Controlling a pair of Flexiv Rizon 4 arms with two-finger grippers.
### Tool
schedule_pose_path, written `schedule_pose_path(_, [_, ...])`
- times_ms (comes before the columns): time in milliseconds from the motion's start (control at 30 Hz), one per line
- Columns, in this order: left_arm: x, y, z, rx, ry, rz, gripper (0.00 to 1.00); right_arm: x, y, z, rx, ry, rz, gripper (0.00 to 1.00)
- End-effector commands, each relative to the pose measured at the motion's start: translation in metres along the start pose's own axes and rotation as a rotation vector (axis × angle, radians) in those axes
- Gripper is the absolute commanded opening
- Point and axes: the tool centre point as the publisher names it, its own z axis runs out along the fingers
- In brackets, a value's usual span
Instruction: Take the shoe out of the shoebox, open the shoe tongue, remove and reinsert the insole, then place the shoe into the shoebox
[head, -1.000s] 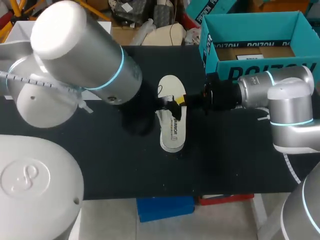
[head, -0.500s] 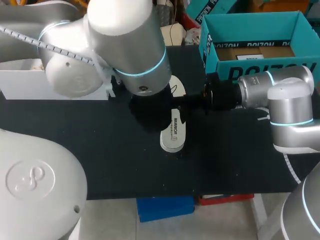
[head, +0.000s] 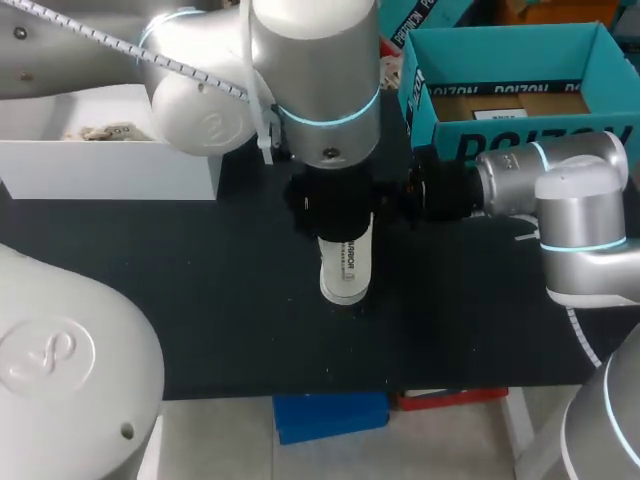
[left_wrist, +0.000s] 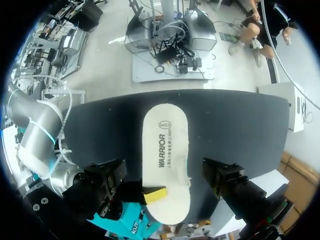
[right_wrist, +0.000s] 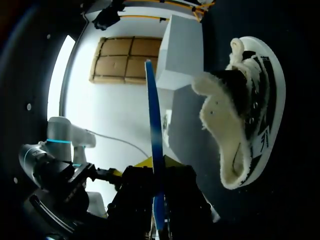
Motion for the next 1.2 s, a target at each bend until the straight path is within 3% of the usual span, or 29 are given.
schedule_pose_path(33, [-0.007,0.017,0.006,0.01,0.018,0.003,1.0,0.0,-0.001,0.001,-0.003,-0.002,0.001,0.0])
schedule_pose_path(500, [0.008,0.09,-0.003,-0.034,0.013,-0.036,1.0,0.0,-0.001,0.001,-0.003,-0.002,0.001,0.0])
schedule_pose_path(800, [0.016,0.126,0.001,-0.052,0.011,-0.065,1.0,0.0,-0.001,0.001,-0.003,-0.002,0.001,0.0])
schedule_pose_path(1000, [0.019,0.129,0.001,-0.057,0.002,-0.072,1.0,0.0,-0.001,0.001,-0.003,-0.002,0.001,0.0])
schedule_pose_path(1200, [0.022,0.111,-0.002,-0.058,-0.001,-0.065,1.0,0.0,-0.001,0.001,-0.003,-0.002,0.001,0.0])
